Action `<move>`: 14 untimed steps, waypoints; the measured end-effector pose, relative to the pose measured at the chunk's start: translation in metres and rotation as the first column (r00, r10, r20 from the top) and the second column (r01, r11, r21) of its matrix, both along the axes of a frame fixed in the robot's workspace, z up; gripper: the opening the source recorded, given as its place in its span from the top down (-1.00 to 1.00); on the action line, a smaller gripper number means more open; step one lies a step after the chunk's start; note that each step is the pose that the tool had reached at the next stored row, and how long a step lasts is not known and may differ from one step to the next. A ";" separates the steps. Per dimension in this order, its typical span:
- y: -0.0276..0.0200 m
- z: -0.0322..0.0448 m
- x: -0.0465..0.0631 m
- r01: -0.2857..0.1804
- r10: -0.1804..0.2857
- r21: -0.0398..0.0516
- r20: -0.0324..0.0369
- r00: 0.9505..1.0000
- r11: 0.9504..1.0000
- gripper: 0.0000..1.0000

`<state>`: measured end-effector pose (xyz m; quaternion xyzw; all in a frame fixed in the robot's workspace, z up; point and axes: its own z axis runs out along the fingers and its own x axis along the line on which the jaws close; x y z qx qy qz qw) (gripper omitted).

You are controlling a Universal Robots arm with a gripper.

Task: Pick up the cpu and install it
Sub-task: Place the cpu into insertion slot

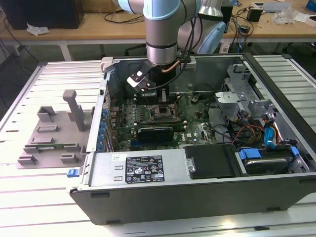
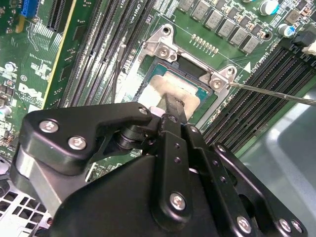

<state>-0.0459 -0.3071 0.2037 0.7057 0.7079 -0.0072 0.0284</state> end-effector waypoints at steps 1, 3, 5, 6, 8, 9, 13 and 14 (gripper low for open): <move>0.0000 -0.0001 0.000 0.000 0.000 0.000 0.000 1.000 1.000 0.79; 0.0000 -0.0001 0.000 0.000 0.000 0.000 0.000 1.000 1.000 0.79; 0.0001 0.0043 0.000 0.000 0.000 0.000 0.000 1.000 1.000 0.79; 0.0000 0.0072 0.000 0.000 0.000 0.000 0.000 1.000 1.000 0.79; 0.0000 0.0126 0.000 0.000 0.000 0.000 0.000 1.000 1.000 0.79; 0.0000 0.0158 0.000 0.000 0.000 0.000 0.000 1.000 1.000 0.79; 0.0000 0.0447 0.000 0.000 0.000 0.000 0.000 1.000 1.000 0.79; 0.0000 0.0525 0.000 0.000 0.000 0.000 0.000 1.000 1.000 0.79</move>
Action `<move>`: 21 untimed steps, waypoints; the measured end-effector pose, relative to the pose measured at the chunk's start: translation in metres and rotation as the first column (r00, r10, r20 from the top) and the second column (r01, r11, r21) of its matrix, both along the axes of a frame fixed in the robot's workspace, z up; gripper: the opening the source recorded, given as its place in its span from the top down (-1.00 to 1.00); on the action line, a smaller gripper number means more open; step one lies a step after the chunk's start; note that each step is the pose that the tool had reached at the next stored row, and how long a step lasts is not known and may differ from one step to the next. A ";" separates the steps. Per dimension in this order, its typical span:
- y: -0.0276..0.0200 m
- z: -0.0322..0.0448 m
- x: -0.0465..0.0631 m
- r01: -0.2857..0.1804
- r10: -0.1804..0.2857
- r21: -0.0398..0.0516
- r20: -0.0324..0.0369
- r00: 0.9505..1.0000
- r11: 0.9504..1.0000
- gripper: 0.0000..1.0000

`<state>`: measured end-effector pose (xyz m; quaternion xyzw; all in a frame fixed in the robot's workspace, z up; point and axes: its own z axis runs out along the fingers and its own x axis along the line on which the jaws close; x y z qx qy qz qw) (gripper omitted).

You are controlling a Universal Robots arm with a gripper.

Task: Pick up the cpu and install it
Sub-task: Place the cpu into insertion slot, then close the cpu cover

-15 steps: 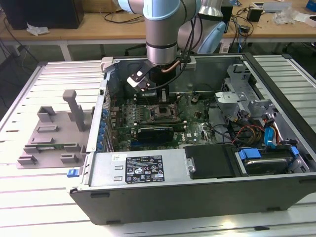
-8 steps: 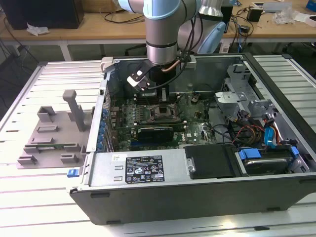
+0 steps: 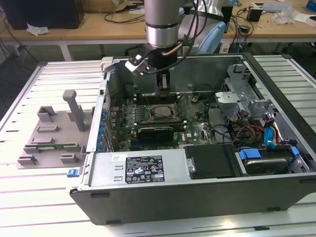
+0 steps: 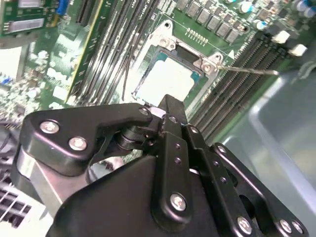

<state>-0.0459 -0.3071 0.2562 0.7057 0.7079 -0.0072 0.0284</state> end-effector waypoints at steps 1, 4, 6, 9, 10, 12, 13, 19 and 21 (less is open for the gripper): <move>0.0000 0.0051 0.000 0.000 0.000 0.000 0.000 1.000 1.000 0.79; 0.0000 0.0208 0.000 0.000 0.000 0.000 0.000 1.000 1.000 0.79; 0.0000 0.0292 0.000 0.000 0.000 -0.001 0.000 1.000 1.000 0.79; 0.0000 0.0340 0.000 0.000 0.000 -0.001 0.000 1.000 1.000 0.79; 0.0000 0.0341 0.000 0.000 0.000 -0.001 0.000 1.000 1.000 0.79; 0.0000 0.0346 0.000 0.000 0.000 -0.001 0.000 1.000 1.000 0.79; 0.0000 0.0348 0.000 0.000 0.000 -0.001 0.000 1.000 1.000 0.79; 0.0000 0.0356 0.000 0.000 0.000 -0.001 0.000 1.000 1.000 0.79; 0.0000 0.0358 0.000 0.000 0.000 -0.001 0.000 1.000 1.000 0.79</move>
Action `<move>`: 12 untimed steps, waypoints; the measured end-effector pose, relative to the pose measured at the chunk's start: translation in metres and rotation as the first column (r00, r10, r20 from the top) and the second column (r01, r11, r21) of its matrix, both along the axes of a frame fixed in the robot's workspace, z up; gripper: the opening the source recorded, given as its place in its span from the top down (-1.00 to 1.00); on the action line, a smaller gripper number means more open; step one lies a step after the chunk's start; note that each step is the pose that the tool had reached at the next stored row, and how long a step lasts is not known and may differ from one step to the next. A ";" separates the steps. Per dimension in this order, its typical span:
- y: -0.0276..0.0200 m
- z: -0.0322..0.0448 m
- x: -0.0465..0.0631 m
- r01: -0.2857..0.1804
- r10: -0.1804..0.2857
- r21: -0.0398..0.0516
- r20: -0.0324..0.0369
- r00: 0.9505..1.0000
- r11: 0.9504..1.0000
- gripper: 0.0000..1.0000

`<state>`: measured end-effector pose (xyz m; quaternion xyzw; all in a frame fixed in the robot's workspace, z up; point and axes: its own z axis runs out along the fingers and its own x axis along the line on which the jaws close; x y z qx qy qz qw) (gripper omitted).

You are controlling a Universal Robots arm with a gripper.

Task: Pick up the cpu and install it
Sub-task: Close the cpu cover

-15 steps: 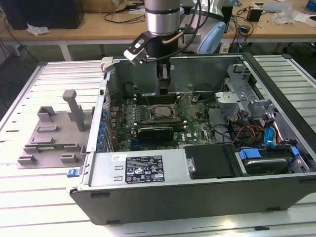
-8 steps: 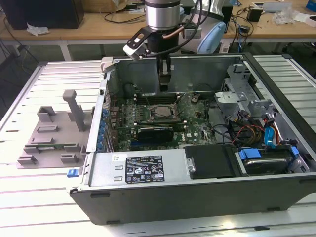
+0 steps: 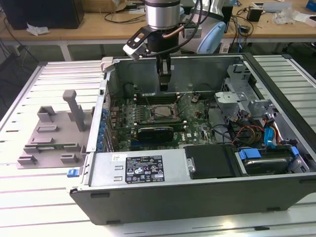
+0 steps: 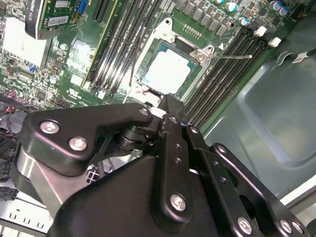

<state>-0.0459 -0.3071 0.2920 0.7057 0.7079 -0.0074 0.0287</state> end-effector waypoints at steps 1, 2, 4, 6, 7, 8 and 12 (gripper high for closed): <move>0.0000 0.0001 0.000 0.000 0.000 0.000 0.000 1.000 1.000 0.79; 0.0000 0.0001 0.000 0.000 0.000 0.000 0.000 1.000 1.000 0.79; -0.0001 0.0003 0.002 0.000 0.000 0.000 0.000 1.000 1.000 0.79; -0.0004 0.0002 0.006 0.000 0.000 0.000 0.000 1.000 1.000 0.79; -0.0005 0.0002 0.008 0.000 0.000 0.000 0.000 1.000 1.000 0.79; -0.0005 0.0002 0.010 0.000 0.000 0.000 0.000 1.000 1.000 0.79; -0.0008 0.0001 0.030 0.000 0.000 0.000 0.000 1.000 1.000 0.79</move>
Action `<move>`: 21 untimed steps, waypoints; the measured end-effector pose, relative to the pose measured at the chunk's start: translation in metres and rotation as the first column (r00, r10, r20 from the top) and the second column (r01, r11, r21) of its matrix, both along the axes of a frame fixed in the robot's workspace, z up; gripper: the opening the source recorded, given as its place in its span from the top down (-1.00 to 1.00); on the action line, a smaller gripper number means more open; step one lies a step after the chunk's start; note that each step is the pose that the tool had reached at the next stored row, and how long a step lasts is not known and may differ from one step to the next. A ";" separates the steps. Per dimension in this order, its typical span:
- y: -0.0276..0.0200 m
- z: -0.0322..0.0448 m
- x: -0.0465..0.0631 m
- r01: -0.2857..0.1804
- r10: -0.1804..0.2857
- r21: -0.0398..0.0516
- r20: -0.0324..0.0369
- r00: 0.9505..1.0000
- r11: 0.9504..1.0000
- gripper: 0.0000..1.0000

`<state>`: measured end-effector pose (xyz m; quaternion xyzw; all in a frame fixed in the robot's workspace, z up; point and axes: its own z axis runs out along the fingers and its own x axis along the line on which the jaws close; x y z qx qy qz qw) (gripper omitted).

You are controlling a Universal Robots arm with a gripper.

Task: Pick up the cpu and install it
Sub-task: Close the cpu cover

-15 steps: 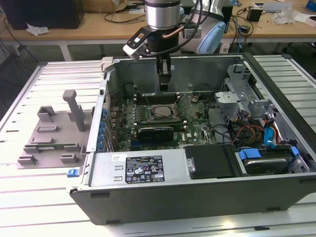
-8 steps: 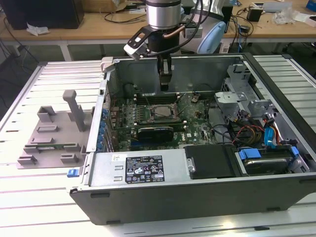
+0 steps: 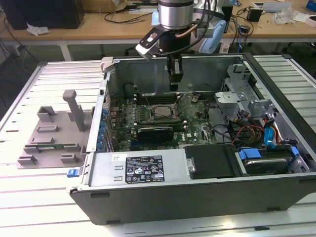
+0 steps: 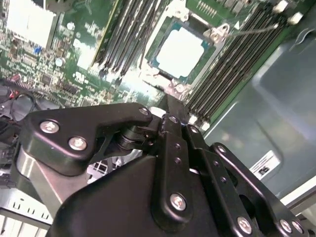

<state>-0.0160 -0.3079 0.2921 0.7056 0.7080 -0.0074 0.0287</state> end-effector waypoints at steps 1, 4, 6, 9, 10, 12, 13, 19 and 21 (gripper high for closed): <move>0.0000 0.0000 0.004 0.000 0.000 0.000 0.000 1.000 1.000 0.79; 0.0000 0.0000 0.017 0.000 0.000 0.000 0.000 1.000 1.000 0.79; -0.0001 0.0000 0.029 0.000 0.000 0.000 0.000 1.000 1.000 0.79; -0.0001 0.0000 0.040 0.000 0.000 0.000 0.000 1.000 1.000 0.79; -0.0002 -0.0001 0.047 0.000 0.000 0.000 0.000 1.000 1.000 0.79; -0.0002 0.0000 0.051 0.000 0.000 0.000 0.000 1.000 1.000 0.79; -0.0002 0.0000 0.054 0.000 0.000 0.000 0.000 1.000 1.000 0.79; -0.0004 -0.0005 0.060 0.000 0.000 0.000 0.000 1.000 1.000 0.79; -0.0003 -0.0038 0.060 0.000 0.000 0.000 0.000 1.000 1.000 0.79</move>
